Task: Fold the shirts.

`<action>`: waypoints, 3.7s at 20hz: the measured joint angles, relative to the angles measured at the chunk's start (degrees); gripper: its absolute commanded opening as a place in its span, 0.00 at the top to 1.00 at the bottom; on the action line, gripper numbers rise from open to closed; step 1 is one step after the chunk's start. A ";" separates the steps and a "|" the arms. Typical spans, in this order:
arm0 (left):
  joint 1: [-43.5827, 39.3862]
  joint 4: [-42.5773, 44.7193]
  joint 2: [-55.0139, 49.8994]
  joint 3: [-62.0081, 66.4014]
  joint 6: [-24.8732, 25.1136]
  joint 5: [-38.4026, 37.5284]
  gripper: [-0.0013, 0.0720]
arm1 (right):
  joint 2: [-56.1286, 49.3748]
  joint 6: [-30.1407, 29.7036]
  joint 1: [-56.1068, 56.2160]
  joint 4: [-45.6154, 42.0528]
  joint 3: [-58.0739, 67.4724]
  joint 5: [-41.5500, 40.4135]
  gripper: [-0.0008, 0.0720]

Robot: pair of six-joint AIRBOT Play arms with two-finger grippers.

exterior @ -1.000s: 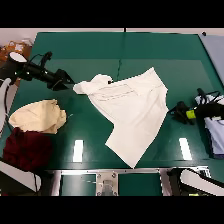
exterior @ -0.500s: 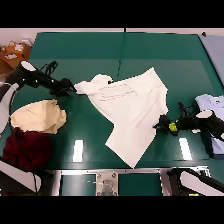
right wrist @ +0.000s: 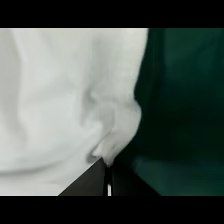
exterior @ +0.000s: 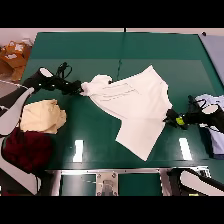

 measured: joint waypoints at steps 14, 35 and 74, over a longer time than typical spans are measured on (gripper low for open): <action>-1.42 -11.17 5.86 19.30 5.79 -11.98 0.95 | -0.24 1.16 -9.40 -7.15 7.76 1.27 0.97; 3.04 0.81 -6.14 20.76 -3.87 -27.08 0.02 | -1.90 -0.52 -6.14 -6.36 7.82 2.60 0.97; -10.93 34.03 49.22 39.95 -6.73 -17.81 0.96 | 27.63 -2.27 -6.12 17.09 64.96 8.31 0.97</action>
